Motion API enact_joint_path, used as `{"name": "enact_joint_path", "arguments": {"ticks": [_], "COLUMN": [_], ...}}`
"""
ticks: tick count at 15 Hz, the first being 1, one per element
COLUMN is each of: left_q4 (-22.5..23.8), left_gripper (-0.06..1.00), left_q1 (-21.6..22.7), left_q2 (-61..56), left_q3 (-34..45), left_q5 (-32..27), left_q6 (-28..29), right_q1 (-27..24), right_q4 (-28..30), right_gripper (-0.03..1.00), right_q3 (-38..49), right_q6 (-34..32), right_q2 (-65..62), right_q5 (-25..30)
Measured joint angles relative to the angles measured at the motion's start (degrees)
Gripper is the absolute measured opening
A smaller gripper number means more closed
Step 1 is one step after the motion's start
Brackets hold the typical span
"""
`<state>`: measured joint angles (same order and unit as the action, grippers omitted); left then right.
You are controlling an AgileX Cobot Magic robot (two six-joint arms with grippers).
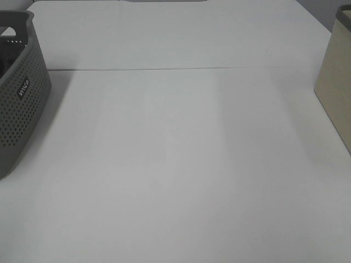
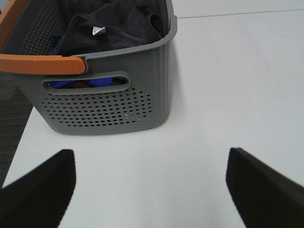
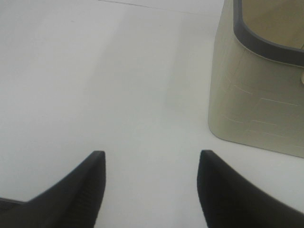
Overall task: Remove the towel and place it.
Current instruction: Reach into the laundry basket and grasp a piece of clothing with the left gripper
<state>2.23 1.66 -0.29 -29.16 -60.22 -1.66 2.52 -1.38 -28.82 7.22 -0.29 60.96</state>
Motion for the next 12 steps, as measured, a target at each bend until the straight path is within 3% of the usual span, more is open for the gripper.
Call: {"name": "enact_joint_path", "arguments": {"ticks": [3, 8, 12], "left_q4": [0.9, -4.3, -5.2], "left_gripper": [0.99, 0.99, 0.99], "left_q1": [0.0, 0.0, 0.0], "left_q2": [0.0, 0.0, 0.0], "left_q3": [0.0, 0.0, 0.0], "left_q5": [0.0, 0.0, 0.0], "left_q6": [0.0, 0.0, 0.0], "right_q1": [0.0, 0.0, 0.0], "right_q4": [0.0, 0.0, 0.0], "right_gripper": [0.57, 0.57, 0.57], "right_q3": [0.0, 0.0, 0.0], "right_q6": [0.0, 0.0, 0.0], "right_q2": [0.0, 0.0, 0.0], "right_q5": [0.0, 0.0, 0.0]}}
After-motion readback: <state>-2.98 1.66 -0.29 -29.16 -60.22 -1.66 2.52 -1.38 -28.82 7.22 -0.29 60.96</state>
